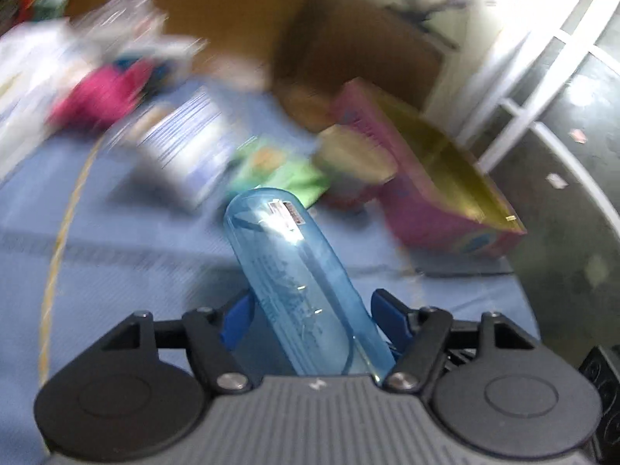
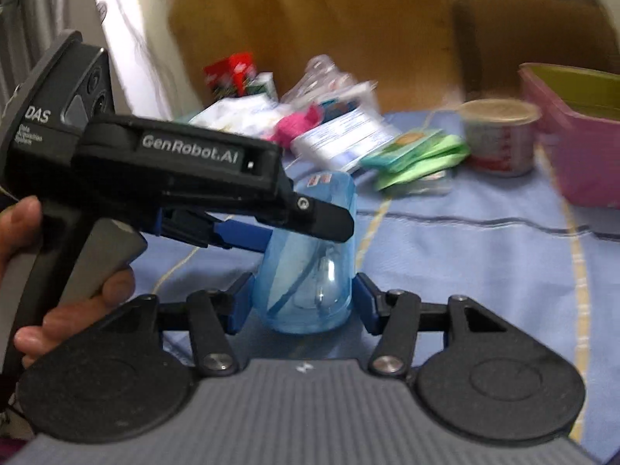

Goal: Organize soft objects
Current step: 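Lower the blue case into the pink tin box and open the left tool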

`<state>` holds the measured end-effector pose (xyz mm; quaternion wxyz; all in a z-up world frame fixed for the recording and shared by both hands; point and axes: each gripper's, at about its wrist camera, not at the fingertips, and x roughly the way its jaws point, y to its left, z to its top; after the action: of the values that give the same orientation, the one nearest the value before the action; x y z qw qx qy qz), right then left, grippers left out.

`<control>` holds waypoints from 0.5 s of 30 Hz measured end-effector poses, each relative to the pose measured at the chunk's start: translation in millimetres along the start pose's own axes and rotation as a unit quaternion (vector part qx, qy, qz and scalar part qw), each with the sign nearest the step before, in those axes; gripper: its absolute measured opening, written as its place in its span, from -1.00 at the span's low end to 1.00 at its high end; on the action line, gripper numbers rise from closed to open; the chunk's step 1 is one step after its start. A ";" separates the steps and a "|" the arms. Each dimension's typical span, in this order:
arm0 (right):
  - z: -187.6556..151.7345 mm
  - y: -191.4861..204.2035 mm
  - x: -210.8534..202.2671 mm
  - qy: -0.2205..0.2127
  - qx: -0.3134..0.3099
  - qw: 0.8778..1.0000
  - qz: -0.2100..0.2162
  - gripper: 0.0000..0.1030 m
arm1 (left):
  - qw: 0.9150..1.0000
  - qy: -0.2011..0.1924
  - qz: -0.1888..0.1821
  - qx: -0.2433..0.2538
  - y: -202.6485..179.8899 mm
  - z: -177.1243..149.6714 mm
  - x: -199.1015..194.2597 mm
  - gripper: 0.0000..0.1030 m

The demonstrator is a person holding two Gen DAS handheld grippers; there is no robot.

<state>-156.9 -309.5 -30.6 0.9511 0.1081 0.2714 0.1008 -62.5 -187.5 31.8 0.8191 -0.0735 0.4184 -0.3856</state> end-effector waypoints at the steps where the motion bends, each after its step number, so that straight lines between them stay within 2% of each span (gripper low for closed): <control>1: 4.5 -3.6 -8.0 -0.023 -0.005 1.000 -0.012 0.12 | 1.000 -0.011 -0.009 0.018 -16.3 10.5 -0.2 0.29; 4: 22.4 -20.5 -29.0 -0.086 -0.026 0.995 -0.053 0.12 | 0.995 -0.042 -0.040 0.075 -65.0 44.6 20.8 0.28; 7: 39.9 -48.8 -39.3 -0.132 -0.045 0.983 -0.120 0.12 | 0.990 -0.051 -0.067 0.113 -104.1 77.2 60.7 0.28; 11: 54.8 -104.7 -28.0 -0.127 -0.012 0.977 -0.174 0.12 | 0.989 -0.025 -0.077 0.125 -133.3 97.3 127.1 0.28; 15: 58.6 -146.2 -7.2 -0.109 0.011 0.970 -0.217 0.14 | 0.990 -0.005 -0.032 0.139 -148.6 103.9 174.2 0.33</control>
<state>-112.0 -459.9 -16.5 0.9728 0.0673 0.1844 -0.1231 -8.7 -432.0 54.6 0.8108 0.0260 0.3542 -0.4653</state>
